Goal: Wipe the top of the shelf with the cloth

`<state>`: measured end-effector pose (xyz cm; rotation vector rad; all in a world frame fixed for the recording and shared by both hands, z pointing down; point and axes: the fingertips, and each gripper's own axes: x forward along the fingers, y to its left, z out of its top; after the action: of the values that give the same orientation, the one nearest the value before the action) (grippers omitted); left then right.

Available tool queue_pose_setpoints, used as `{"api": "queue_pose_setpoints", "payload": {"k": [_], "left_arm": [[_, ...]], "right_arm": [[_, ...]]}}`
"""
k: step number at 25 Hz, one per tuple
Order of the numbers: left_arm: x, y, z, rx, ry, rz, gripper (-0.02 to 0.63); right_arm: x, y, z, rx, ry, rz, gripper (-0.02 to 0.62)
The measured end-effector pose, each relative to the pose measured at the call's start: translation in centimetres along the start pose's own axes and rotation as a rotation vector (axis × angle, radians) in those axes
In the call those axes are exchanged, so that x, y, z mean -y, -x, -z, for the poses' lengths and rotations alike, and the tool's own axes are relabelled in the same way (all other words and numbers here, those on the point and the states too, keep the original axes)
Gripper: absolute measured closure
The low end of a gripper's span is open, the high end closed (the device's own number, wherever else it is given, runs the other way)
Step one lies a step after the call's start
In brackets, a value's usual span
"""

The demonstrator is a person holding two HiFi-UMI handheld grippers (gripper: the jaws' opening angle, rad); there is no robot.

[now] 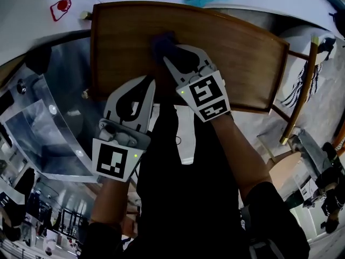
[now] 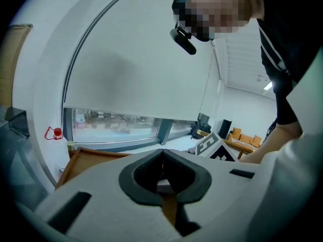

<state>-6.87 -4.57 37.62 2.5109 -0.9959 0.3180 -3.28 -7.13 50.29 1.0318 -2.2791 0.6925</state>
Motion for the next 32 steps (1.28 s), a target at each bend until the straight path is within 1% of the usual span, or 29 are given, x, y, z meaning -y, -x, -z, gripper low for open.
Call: {"api": "queue_pose_setpoints", "payload": {"k": [15, 32], "left_arm": [[5.7, -4.7, -0.7, -0.026, -0.044, 0.084, 0.588], [12.0, -8.3, 0.2, -0.068, -0.086, 0.173, 0.588]], "right_arm": [[5.4, 5.5, 3.2, 0.002, -0.080, 0.073, 0.488], [10.1, 11.3, 6.9, 0.019, -0.152, 0.155, 0.488]]}}
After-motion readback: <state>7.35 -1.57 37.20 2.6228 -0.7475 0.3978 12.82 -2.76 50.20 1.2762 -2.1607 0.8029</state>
